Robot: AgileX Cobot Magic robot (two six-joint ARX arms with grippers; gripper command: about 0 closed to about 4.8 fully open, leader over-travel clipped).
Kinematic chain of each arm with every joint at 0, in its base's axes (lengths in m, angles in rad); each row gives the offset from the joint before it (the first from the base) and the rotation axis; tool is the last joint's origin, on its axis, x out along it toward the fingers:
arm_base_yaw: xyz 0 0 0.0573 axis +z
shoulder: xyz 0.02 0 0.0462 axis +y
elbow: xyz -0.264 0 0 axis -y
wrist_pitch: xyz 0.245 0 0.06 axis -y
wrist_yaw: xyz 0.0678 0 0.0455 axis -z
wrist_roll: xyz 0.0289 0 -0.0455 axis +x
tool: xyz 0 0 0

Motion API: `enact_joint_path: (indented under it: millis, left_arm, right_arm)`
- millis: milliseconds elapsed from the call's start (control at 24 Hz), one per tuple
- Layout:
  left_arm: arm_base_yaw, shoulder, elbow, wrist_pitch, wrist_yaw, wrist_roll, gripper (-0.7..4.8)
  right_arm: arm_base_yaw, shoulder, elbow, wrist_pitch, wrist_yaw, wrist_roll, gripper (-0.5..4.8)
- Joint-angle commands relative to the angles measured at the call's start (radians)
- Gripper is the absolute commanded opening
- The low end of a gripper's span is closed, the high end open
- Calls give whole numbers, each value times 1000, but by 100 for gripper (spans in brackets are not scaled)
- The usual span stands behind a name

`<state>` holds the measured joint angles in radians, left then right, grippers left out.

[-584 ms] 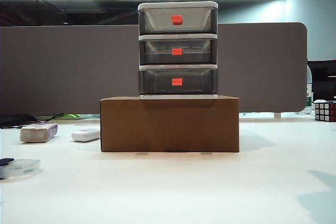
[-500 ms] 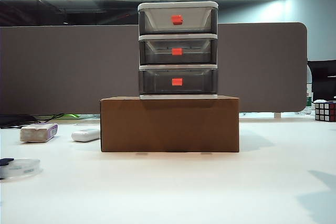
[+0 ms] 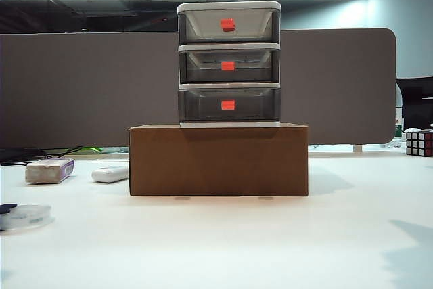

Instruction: Open the second layer of the drawer on the table, pick up the transparent tape on the table and put it in, and finally close the drawer.

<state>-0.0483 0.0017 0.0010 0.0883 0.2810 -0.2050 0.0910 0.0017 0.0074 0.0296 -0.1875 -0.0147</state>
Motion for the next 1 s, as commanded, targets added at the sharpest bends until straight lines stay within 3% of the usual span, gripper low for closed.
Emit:
enact_joint_path:
  millis: [42, 83, 125, 167, 292, 375, 500, 626, 876, 1001]
  left_arm:
    - [-56, 0, 7, 28, 82, -115, -6]
    - [-121, 0, 7, 34, 62, -194, -6]
    - [-157, 0, 7, 34, 29, -209, -6]
    - [-255, 0, 7, 33, -69, -209, -6]
    - [-494, 1, 7, 34, -330, -154, -6]
    - [-713, 16, 6, 43, -586, -95, -6]
    - [-910, 81, 6, 110, -767, -29, -6]
    - [-1002, 181, 6, 213, -866, -4, -6]
    - [-1009, 528, 27, 516, -872, -5, -6]
    - [-1010, 818, 133, 616, -872, -4, -6]
  right_arm:
    - [9, -2, -5, 82, -107, 125, -5]
    - [22, -2, -1, 83, -126, 137, -5]
    - [31, -2, 3, 77, -126, 161, -5]
    - [47, 4, 14, 61, -118, 221, -5]
    - [84, 36, 47, 16, -118, 228, -5]
    - [122, 98, 87, 31, -77, 215, -5]
    - [154, 216, 169, 31, -60, 193, -5]
    - [185, 350, 252, 31, -61, 162, -5]
    - [294, 618, 398, 57, -62, 137, -5]
    - [370, 738, 470, 57, -66, 138, -5]
